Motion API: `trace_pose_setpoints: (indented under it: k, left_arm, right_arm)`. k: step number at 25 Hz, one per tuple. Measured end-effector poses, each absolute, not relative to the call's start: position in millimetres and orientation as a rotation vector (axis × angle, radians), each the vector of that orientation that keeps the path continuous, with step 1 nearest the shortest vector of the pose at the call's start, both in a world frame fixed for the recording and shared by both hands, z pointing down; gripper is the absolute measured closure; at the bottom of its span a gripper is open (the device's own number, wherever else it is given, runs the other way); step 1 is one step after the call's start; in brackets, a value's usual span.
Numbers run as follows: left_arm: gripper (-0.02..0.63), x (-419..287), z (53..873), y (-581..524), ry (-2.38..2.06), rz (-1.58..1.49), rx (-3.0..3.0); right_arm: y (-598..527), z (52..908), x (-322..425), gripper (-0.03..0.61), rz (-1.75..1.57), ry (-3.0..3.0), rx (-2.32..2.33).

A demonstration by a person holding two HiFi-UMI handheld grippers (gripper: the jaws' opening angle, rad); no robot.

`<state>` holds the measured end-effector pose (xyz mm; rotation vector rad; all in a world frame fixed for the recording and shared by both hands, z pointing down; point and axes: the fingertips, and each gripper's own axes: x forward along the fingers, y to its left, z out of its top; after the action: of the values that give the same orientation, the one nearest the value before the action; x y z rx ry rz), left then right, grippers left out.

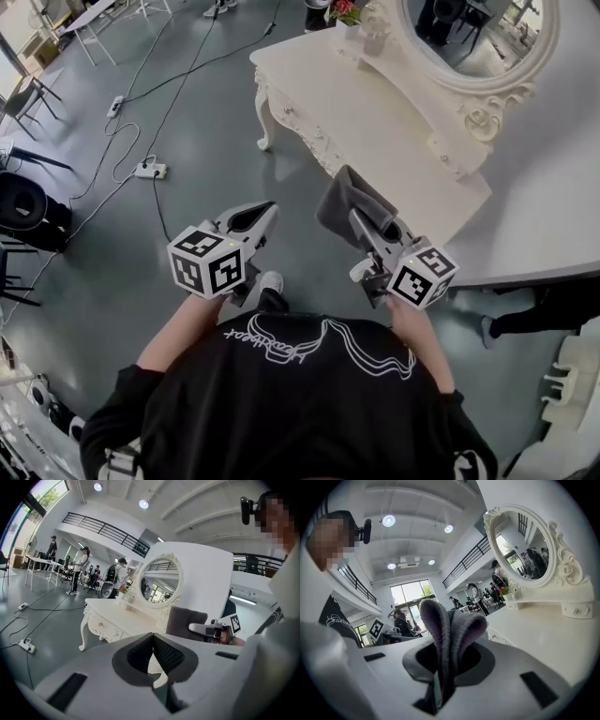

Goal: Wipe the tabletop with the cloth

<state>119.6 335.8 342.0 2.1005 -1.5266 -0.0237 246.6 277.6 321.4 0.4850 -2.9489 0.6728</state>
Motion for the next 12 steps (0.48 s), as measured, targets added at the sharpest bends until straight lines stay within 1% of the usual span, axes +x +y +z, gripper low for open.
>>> trace_pose_setpoints:
  k: [7,12]
  left_arm:
    - [0.609,21.2,354.0,278.1,-1.489,0.01,2.089]
    - [0.609,-15.2,363.9,241.7,-1.47,0.016,2.092]
  right_arm:
    - [213.6,337.6,159.2,0.527,0.719,-2.892,0.569]
    - [186.8,347.7,117.6,0.527,0.713,-2.878,0.565]
